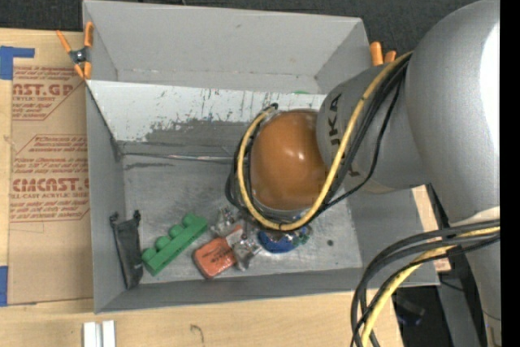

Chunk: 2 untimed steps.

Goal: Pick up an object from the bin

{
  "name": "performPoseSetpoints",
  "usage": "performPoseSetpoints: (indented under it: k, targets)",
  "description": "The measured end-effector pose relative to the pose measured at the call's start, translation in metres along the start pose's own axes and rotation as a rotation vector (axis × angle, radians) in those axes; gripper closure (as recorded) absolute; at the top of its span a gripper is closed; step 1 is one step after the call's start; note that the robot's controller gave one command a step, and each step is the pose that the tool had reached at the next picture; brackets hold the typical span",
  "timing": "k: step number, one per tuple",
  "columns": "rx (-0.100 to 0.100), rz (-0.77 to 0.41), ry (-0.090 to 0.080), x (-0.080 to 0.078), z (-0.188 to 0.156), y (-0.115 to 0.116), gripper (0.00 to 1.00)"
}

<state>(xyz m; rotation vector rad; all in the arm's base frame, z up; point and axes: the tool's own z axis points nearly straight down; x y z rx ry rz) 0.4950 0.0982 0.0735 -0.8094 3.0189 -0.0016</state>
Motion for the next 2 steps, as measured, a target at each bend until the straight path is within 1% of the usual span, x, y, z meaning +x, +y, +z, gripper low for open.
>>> performPoseSetpoints:
  k: [1, 2]
  targets:
    - [0.000, 0.000, 0.000, 0.000, 0.000, 0.000, 1.00]
    - [-0.007, -0.114, 0.013, 0.005, -0.127, -0.006, 1.00]
